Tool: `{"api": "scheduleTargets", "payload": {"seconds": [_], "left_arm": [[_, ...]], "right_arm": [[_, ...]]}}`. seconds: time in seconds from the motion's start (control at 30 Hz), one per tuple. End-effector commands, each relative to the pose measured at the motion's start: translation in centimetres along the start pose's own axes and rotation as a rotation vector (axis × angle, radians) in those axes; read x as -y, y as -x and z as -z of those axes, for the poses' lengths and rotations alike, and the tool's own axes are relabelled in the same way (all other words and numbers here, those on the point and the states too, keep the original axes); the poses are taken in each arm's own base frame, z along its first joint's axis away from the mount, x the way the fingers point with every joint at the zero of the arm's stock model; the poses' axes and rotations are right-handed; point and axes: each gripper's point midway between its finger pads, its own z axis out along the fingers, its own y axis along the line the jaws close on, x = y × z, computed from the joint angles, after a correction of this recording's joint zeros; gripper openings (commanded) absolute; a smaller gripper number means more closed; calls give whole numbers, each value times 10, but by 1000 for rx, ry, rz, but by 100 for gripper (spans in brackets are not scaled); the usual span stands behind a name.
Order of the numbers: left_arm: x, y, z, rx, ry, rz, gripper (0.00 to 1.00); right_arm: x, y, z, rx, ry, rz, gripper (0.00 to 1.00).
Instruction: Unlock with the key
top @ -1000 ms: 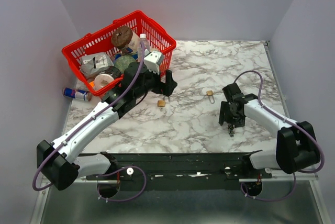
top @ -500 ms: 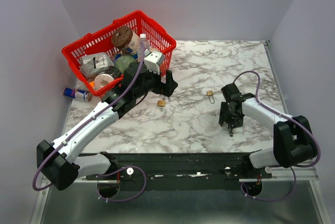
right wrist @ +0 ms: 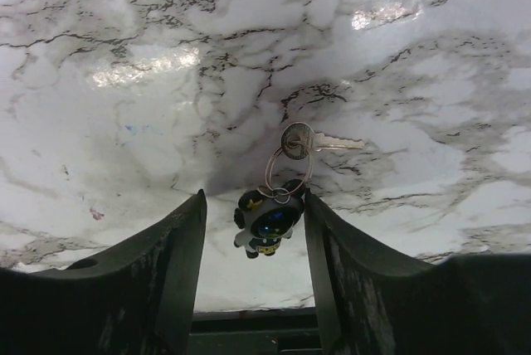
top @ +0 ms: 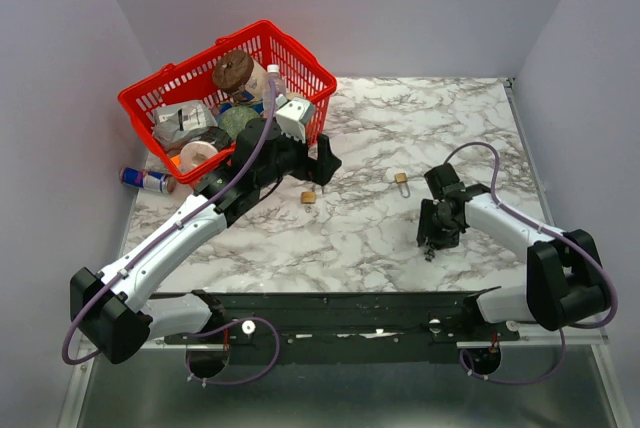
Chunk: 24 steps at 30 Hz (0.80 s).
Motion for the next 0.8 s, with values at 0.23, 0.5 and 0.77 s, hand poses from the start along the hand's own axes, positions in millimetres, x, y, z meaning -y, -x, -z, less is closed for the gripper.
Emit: {"api": "scheduleTargets", "payload": {"seconds": [0.23, 0.5, 0.77], "left_arm": [[16, 2, -1, 14, -88, -12, 99], [26, -6, -7, -8, -162, -9, 99], [34, -40, -31, -166, -195, 167, 96]], "right_arm": [[-33, 9, 7, 32, 168, 44, 26], [-65, 18, 28, 100, 328, 135, 2], [-103, 22, 102, 249, 599, 208, 1]]}}
